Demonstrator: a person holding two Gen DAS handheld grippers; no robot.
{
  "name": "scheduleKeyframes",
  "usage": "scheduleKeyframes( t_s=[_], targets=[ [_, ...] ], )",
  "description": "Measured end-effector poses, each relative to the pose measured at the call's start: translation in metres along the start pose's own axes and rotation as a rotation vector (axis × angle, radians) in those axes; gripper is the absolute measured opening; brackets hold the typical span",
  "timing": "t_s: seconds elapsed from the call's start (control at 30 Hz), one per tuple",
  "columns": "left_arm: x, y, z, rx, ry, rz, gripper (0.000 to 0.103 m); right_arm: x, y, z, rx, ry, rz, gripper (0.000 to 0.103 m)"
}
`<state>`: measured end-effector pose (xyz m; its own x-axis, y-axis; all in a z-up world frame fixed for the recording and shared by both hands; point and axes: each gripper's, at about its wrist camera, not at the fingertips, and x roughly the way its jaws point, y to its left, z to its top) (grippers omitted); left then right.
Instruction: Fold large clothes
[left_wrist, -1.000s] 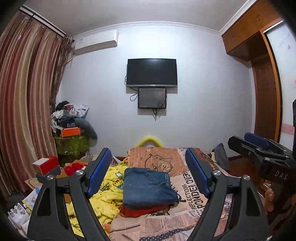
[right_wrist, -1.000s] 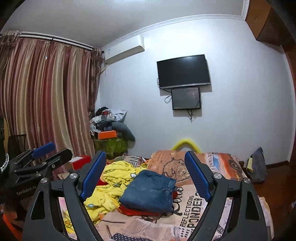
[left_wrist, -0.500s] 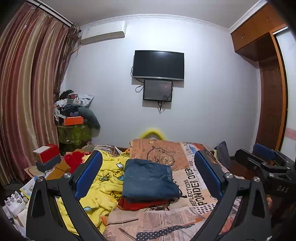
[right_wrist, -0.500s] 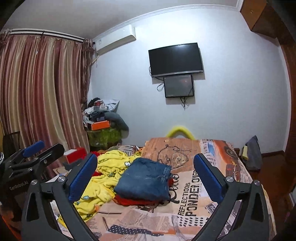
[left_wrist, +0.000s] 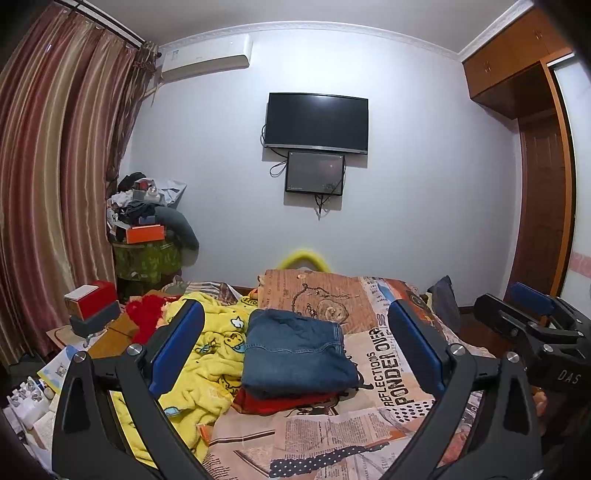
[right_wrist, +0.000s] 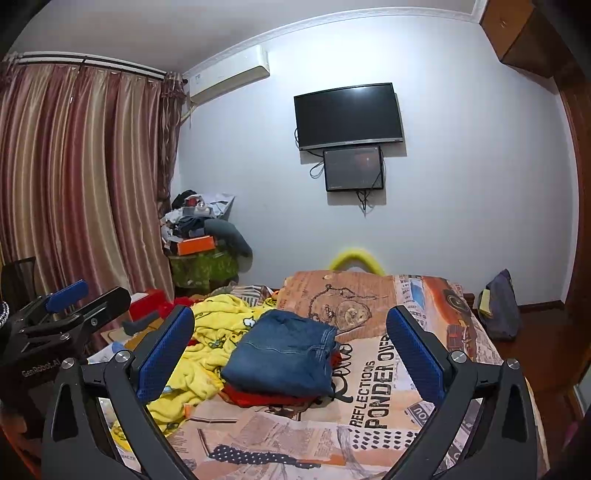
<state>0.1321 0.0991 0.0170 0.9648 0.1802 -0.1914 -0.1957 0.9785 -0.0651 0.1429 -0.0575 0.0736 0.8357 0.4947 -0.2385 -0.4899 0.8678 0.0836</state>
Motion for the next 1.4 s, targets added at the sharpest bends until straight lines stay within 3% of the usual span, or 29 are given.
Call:
scheduleKeyframes(
  t_s=[0.63, 1.4],
  targets=[
    [0.001, 0.003, -0.004, 0.004, 0.010, -0.003, 0.102, 0.003, -0.005, -0.002, 0.008, 0.010, -0.010, 0.103],
    [0.006, 0.005, -0.007, 0.033, 0.032, -0.060, 0.102, 0.003, -0.011, -0.001, 0.016, 0.003, -0.031, 0.103]
  ],
)
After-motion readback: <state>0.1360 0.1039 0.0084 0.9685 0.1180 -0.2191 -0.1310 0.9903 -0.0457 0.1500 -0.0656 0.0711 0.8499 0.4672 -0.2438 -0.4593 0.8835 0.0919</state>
